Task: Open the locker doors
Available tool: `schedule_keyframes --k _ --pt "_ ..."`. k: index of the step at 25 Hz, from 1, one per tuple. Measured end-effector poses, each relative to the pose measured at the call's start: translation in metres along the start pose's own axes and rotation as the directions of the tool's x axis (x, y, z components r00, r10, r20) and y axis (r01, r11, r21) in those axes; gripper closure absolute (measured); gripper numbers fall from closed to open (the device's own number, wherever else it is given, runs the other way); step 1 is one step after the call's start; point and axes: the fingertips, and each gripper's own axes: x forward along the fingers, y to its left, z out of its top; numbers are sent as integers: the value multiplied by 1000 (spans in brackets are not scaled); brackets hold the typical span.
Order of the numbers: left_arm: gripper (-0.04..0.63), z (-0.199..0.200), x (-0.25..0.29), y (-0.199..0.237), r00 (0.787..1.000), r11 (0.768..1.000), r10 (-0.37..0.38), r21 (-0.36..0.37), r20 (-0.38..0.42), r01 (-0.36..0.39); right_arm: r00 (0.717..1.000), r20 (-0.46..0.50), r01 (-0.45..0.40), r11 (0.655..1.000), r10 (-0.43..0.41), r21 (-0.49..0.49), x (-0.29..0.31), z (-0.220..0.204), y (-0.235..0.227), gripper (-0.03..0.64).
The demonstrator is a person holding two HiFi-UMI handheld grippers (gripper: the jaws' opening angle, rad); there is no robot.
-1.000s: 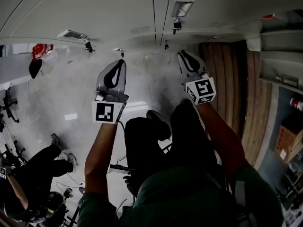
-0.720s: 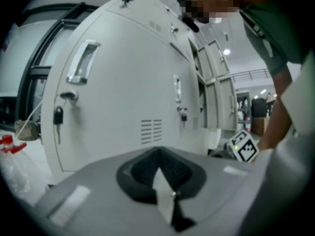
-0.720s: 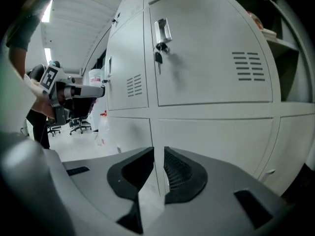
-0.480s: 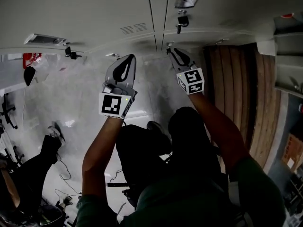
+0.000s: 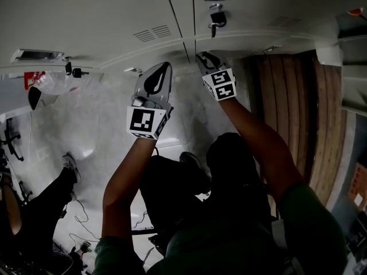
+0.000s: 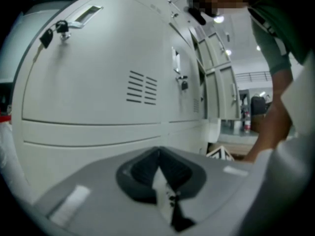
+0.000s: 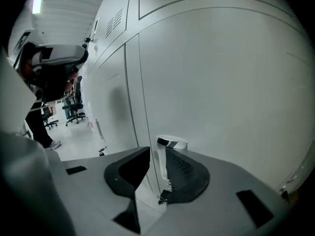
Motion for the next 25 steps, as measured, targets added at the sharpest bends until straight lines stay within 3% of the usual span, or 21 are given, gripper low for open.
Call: schedule_keyframes --k 9,15,21,25 --pt "595 -20 46 -32 999 996 -13 -85 -37 10 996 -19 -86 996 86 20 -36 -20 16 543" --pt "596 -35 56 -82 991 993 -104 -71 -88 98 987 -57 -146 989 147 19 -87 -45 27 543" --pt "597 -37 57 -140 973 979 -192 -97 -129 180 984 -108 -135 989 142 67 -145 -74 22 543" --pt "606 -45 63 -148 976 979 -150 -163 -159 124 984 -126 -108 987 123 121 -179 -88 15 543"
